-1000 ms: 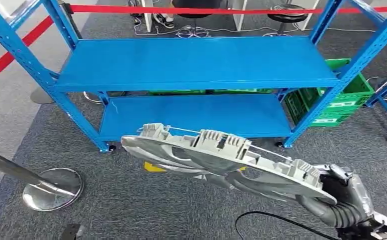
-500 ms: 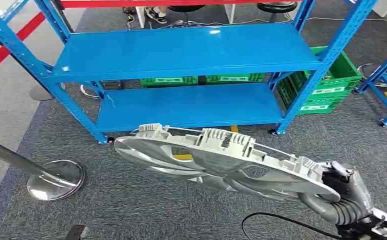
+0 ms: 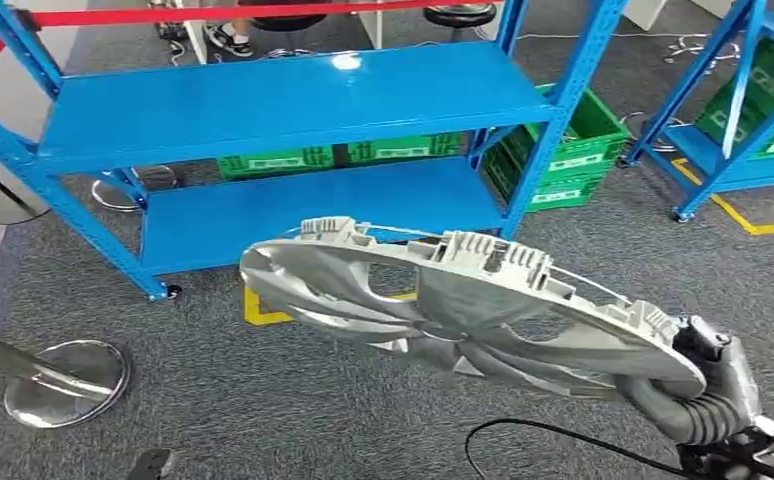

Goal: Take the parts from the cabinet and place them on the table.

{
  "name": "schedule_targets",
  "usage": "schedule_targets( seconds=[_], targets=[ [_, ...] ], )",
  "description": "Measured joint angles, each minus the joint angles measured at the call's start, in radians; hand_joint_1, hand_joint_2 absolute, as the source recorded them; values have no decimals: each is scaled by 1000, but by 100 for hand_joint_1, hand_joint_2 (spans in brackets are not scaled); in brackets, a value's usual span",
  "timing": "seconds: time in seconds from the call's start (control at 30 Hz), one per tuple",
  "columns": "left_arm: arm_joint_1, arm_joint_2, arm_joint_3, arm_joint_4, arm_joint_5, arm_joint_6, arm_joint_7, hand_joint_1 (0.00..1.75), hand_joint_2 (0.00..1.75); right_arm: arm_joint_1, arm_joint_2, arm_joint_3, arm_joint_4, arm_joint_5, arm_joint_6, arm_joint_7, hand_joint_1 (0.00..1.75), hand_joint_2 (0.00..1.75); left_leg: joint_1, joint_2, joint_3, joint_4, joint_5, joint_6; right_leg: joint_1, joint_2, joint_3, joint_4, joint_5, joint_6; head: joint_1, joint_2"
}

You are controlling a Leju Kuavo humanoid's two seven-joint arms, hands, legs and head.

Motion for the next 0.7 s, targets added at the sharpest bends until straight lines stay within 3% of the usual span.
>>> schedule_targets(
  seconds=[0.03, 0.07, 0.17, 0.2, 0.23, 0.27, 0.33, 0.37, 0.4, 0.47, 0.5, 0.53, 0.57, 0.6, 0.67, 0.7],
  targets=[
    [-1, 1, 0, 0, 0, 7, 10, 0, 175, -5, 1, -5, 0, -2, 0, -1, 175, 175, -9, 6, -4, 4, -1, -8, 13, -27, 19, -31, -18, -9, 1, 0],
    [-2, 1, 0, 0, 0, 11, 16, 0, 175, -5, 3, -9, 0, -4, 0, -3, 175, 175, -11, 11, -6, 8, 0, -12, 10, -7, 11, -31, -10, -26, -3, 0],
    [-5, 1, -1, 0, 0, 14, 23, 0, 175, -3, 5, -19, 0, -7, 0, -5, 175, 175, -9, 36, -8, 8, 3, -24, 11, 18, -4, -28, -3, -46, -1, 0],
    [-6, 1, -1, 0, 0, 15, 24, 0, 175, -2, 5, -21, 0, -7, 0, -5, 175, 175, -6, 6, -12, 17, -13, -36, 5, 27, -6, -32, 2, -55, -2, 0],
    [-6, 1, -1, 0, 0, 16, 24, 0, 175, -5, 5, -22, 0, -7, 0, -5, 175, 175, -5, -36, -30, 57, -49, -39, 4, 36, -11, -31, 6, -61, -4, 0],
    [-6, 0, -1, 0, 0, 16, 24, 0, 175, -6, 6, -22, 0, -8, 0, -5, 175, 175, -5, -55, -61, 129, -95, -39, 4, 44, -18, -31, 10, -66, -4, 0],
    [-3, -2, -2, 0, 0, 16, 29, 0, 175, -6, 10, -22, 0, -9, 0, -5, 175, 175, -5, -65, -138, 298, -169, -38, 5, 66, -30, -31, 20, -71, -5, 0],
    [-3, -1, -2, 0, 1, 18, 35, 0, 175, -6, 11, -22, 0, -10, 1, -5, 175, 175, -5, -66, -160, 341, -175, -37, 6, 80, -37, -31, 25, -71, -4, 0],
    [-3, -1, -2, 0, 2, 21, 41, 0, 175, -4, 11, -23, 0, -10, 1, -5, 175, 175, -5, -66, -154, 329, -154, -35, 6, 93, -42, -31, 30, -70, -4, 0],
    [-4, 0, -2, 0, 6, 21, 53, 0, 175, -2, 11, -31, 0, -10, 1, -7, 175, 175, -4, -74, -90, 198, -69, -28, 5, 121, -50, -30, 39, -64, -4, 0],
    [-4, 0, -2, 0, 9, 21, 57, 0, 175, -1, 11, -36, 0, -8, -1, -10, 175, 175, -2, -96, -44, 111, -30, -25, 3, 134, -53, -30, 43, -59, -5, 0],
    [-4, -1, -2, 0, 10, 21, 63, 0, 175, 4, 11, -42, -2, -3, -3, -15, 175, 175, 3, -156, -12, 49, -19, -24, 5, 145, -59, -28, 48, -53, -5, 0],
    [-4, -2, -2, 0, 11, 21, 65, 0, 175, 9, 11, -51, -8, 4, -6, -19, 175, 175, 10, -159, -7, 21, -27, -24, 10, 157, -71, -17, 52, -49, -2, 0],
    [-4, -2, -2, 0, 11, 21, 70, 0, 175, 21, 11, -63, -15, 7, -8, -22, 175, 175, 6, -153, -13, 31, -25, -21, 8, 165, -77, -22, 59, -43, -2, 0],
    [-1, -5, -1, 0, 11, 22, 72, 0, 175, 52, 11, -82, -29, 8, -11, -27, 175, 175, 2, -134, -15, 35, -21, -10, 4, 186, -82, -27, 70, -28, -2, 0],
    [-1, -9, -1, 0, 8, 20, 72, 0, 175, 61, 11, -93, -37, 8, -12, -31, 175, 175, 12, -115, -17, 31, -15, -2, 3, 189, -87, -25, 71, -24, -5, 0]
  ],
)
